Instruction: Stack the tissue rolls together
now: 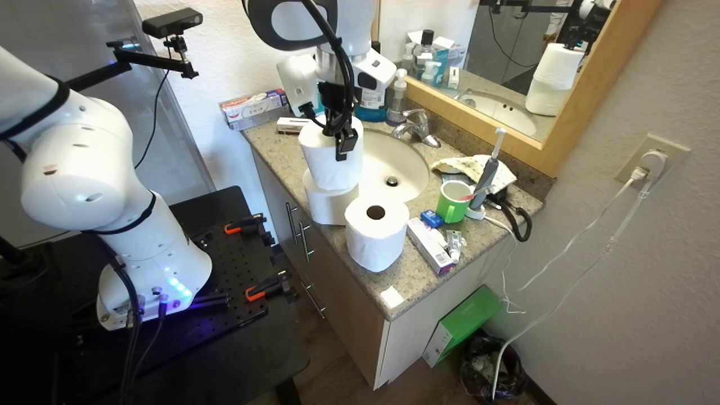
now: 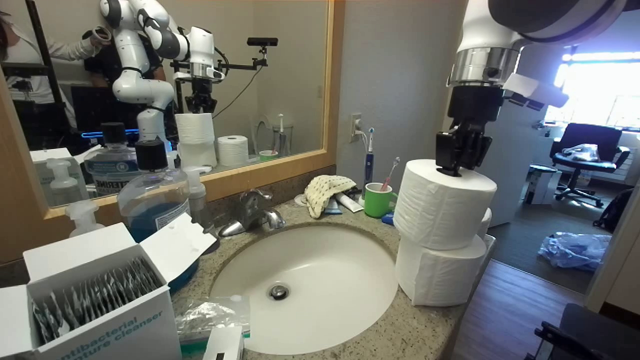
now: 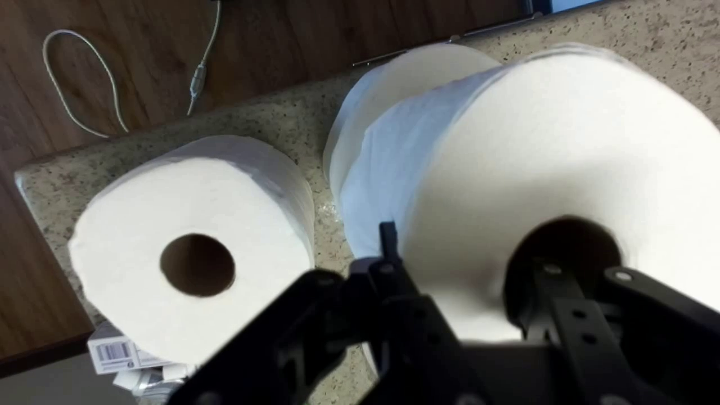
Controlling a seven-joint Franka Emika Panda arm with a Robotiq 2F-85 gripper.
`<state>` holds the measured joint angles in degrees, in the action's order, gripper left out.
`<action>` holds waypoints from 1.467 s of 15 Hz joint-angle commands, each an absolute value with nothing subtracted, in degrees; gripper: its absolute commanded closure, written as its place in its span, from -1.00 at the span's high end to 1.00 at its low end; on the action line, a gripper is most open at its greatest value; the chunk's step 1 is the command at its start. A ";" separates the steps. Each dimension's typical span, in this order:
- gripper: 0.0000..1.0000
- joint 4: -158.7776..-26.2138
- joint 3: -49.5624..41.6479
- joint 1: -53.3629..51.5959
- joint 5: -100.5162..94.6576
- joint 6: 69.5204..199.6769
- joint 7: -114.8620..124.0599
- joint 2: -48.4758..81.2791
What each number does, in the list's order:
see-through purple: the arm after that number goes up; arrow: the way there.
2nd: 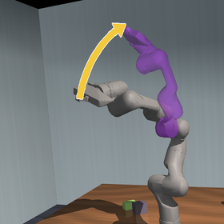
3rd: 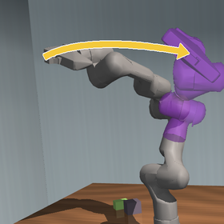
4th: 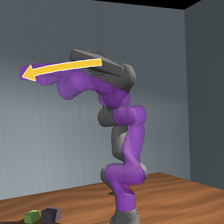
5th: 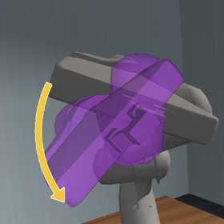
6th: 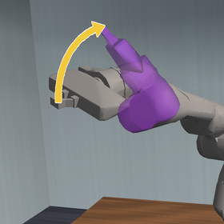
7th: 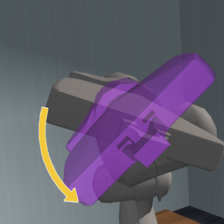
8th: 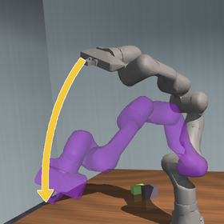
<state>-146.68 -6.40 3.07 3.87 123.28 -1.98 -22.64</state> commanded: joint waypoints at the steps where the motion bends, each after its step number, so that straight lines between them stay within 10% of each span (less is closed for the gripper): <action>1: -0.72 -145.90 -5.05 2.41 5.30 121.73 -0.98 -21.64; 22: -0.72 -150.07 -4.16 4.11 4.45 116.23 3.07 -31.06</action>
